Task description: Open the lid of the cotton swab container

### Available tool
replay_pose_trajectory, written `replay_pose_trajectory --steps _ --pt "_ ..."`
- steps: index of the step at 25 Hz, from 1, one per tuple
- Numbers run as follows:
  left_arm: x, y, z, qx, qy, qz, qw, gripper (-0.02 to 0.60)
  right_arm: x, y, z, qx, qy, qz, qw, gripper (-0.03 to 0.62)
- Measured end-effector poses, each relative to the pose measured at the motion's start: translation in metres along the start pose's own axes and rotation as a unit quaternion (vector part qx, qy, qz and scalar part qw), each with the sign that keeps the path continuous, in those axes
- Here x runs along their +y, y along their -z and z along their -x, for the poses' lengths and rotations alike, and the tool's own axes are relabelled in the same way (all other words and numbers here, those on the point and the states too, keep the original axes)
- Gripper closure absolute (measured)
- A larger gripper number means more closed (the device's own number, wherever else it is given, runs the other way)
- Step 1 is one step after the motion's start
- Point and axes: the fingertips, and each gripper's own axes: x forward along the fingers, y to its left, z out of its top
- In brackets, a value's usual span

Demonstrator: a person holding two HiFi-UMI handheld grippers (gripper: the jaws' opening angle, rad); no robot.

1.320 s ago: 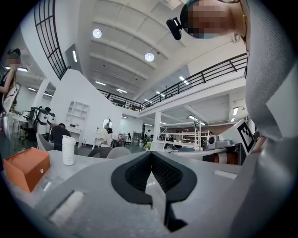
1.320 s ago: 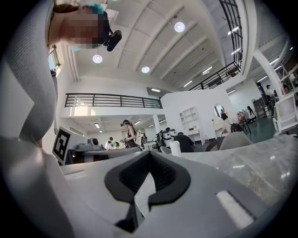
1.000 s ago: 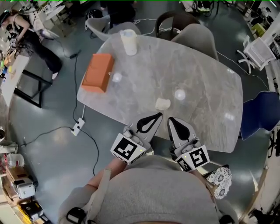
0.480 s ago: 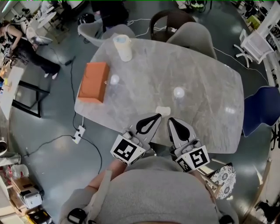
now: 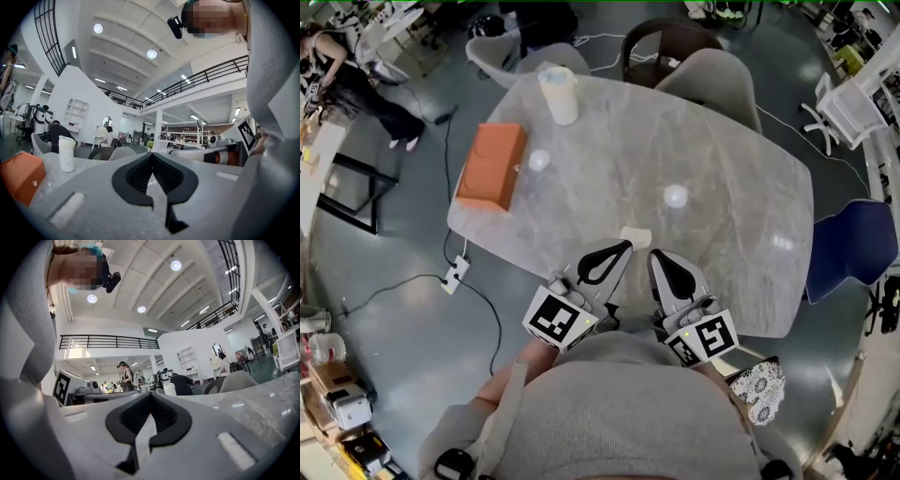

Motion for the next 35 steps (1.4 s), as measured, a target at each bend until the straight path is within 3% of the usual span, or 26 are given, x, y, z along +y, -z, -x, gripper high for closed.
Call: replay_pose_trajectory --steps 3,8,26,35 --pt "-0.002 0.000 0.001 0.009 -0.011 0.002 0.9999 0.583 -0.002 -0.008 0.001 0.006 -0.013 0.009 1.000 0.595" --pt "0.005 -0.007 -0.003 -0.009 -0.031 0.014 0.9994 0.583 -0.007 -0.011 -0.003 0.010 -0.023 0.010 1.000 0.595" --pt "0.015 0.024 0.001 0.016 -0.046 0.000 0.9988 0.581 -0.023 0.015 -0.006 0.037 -0.024 -0.006 0.999 0.595" --pt "0.019 0.050 0.008 0.046 -0.057 0.002 0.9973 0.522 -0.029 0.023 -0.007 0.042 -0.025 -0.015 0.999 0.595"
